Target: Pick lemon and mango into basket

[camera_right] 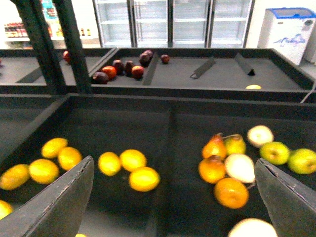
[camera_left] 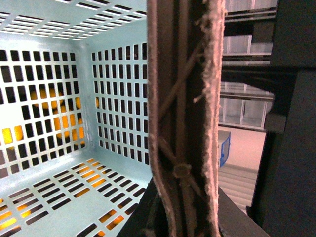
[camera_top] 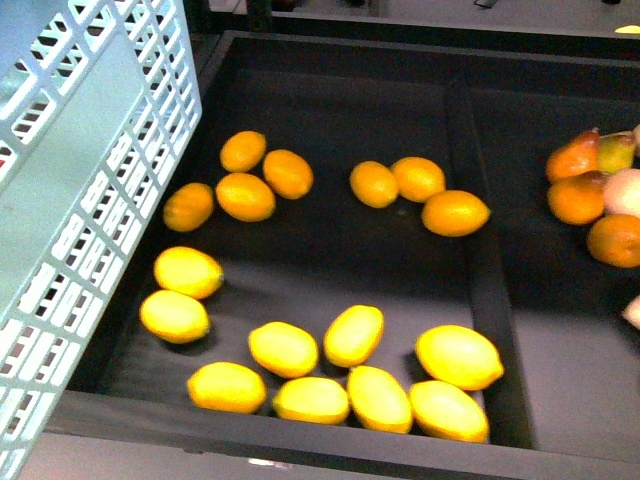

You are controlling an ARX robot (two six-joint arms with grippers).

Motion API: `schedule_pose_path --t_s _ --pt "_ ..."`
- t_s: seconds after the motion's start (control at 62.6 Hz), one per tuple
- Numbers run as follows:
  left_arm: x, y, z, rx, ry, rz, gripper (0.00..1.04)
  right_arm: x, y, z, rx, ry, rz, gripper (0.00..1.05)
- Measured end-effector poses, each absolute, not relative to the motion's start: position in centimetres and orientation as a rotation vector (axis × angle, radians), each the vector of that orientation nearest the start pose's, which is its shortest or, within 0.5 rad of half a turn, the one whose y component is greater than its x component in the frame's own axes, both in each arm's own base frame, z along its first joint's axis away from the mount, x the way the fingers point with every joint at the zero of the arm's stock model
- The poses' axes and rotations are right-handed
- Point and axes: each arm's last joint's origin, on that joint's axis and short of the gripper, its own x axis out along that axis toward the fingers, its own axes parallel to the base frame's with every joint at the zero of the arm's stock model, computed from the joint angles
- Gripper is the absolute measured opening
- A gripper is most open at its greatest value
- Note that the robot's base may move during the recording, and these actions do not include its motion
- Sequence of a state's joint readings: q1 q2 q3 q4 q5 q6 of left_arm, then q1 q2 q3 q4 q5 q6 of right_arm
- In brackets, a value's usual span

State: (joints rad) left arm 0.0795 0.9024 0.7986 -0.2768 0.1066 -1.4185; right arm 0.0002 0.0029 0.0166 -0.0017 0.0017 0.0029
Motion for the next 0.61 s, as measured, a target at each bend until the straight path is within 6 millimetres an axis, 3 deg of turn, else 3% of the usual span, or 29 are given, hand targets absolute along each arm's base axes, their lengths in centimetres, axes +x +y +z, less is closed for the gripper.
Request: schedule_pose_path --t_s 0.607 --pt "19.57 1.25 30.9 -1.435 0.334 0.249 0.06 9.68 0.0 16.88 0.002 -0.012 0.0 0.96"
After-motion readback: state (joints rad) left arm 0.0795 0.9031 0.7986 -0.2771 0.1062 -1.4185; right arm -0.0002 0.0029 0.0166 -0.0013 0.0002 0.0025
